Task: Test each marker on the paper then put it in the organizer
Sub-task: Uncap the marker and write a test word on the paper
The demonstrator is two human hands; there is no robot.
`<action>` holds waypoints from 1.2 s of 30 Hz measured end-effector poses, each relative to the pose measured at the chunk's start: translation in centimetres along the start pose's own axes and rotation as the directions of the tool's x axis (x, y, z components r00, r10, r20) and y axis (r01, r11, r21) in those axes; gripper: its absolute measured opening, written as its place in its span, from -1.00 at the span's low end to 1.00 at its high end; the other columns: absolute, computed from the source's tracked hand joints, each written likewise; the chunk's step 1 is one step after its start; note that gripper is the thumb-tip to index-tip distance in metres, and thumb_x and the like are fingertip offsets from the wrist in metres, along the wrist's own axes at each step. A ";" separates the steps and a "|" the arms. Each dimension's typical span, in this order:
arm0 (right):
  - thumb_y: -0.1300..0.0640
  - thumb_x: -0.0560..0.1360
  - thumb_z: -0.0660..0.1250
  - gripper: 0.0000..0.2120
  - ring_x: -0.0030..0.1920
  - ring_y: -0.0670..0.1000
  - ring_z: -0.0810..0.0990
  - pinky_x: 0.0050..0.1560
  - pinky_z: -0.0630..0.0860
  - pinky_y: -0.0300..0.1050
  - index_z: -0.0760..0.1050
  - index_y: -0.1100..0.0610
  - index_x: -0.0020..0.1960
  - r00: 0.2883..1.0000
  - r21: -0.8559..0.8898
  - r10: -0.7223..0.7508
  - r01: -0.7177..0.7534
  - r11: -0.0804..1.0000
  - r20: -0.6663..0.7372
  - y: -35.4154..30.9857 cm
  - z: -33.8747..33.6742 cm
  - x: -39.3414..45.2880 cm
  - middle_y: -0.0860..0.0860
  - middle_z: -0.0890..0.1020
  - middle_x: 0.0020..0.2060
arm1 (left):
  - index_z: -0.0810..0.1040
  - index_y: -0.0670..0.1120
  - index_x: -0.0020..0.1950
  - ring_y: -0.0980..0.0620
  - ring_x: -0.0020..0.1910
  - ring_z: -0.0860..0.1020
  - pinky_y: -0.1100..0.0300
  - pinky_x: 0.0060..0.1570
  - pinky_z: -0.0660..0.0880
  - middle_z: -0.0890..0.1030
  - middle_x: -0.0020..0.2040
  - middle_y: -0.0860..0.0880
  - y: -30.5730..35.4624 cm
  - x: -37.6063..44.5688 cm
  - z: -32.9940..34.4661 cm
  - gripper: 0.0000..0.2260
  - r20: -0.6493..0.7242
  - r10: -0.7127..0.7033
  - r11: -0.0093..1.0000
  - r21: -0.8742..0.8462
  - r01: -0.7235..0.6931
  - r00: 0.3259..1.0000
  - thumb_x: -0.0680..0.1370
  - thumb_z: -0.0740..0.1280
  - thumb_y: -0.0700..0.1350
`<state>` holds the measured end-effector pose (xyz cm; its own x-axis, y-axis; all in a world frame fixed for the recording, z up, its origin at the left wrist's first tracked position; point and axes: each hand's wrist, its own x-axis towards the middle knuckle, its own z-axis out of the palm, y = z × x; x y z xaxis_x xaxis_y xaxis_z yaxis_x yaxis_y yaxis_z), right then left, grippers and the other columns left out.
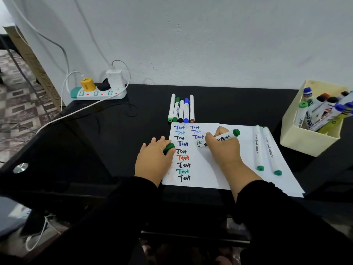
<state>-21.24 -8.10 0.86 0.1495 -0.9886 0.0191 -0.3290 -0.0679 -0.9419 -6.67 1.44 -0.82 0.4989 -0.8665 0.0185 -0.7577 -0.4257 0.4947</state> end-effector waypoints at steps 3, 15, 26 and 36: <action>0.22 0.48 0.28 -0.62 -0.50 -0.09 0.23 -0.58 0.18 -0.39 0.15 0.09 -0.40 1.000 0.015 0.000 0.000 1.000 0.000 0.0 0.0 0.0 -0.01 0.27 -0.50 | 0.30 0.07 0.45 0.04 0.52 0.06 0.09 0.47 -0.10 0.20 0.51 0.08 0.0 -0.1 -0.1 -0.60 0.013 -0.007 1.000 0.018 0.007 1.000 0.62 0.11 0.08; 0.05 0.49 0.32 -0.65 -0.34 0.02 0.43 -0.37 0.35 -0.19 0.23 0.08 -0.36 0.997 -0.051 0.018 -0.014 0.999 0.079 -0.1 0.3 0.1 0.14 0.48 -0.33 | 0.38 0.09 0.39 0.01 0.51 0.07 0.08 0.47 -0.09 0.19 0.52 0.04 0.2 -0.1 -0.2 -0.66 0.019 -0.005 1.000 0.019 0.005 1.000 0.62 0.12 0.06; 0.19 0.49 0.26 -0.64 -0.47 -0.05 0.26 -0.48 0.23 -0.29 0.16 0.10 -0.38 0.998 -0.088 -0.004 0.010 0.996 0.063 -0.3 0.1 -0.1 0.01 0.27 -0.47 | 0.35 0.09 0.41 0.01 0.51 0.08 0.07 0.46 -0.06 0.19 0.51 0.06 0.6 -0.4 -0.6 -0.64 0.032 -0.016 0.999 0.048 0.015 0.999 0.63 0.10 0.07; 0.27 0.47 0.25 -0.63 -0.48 -0.08 0.24 -0.58 0.18 -0.41 0.14 0.10 -0.40 1.000 0.017 0.006 -0.006 1.000 -0.002 -0.3 -0.2 -0.2 -0.01 0.25 -0.49 | 0.34 0.10 0.42 0.02 0.51 0.08 0.07 0.47 -0.06 0.19 0.51 0.08 0.7 -0.3 -0.6 -0.63 0.035 -0.034 0.998 0.052 0.032 0.999 0.62 0.11 0.08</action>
<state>-21.38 -7.88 1.26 0.1459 -0.9892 0.0144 -0.3143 -0.0601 -0.9474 -7.10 1.58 0.06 0.5089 -0.8603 -0.0286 -0.7624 -0.4659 0.4491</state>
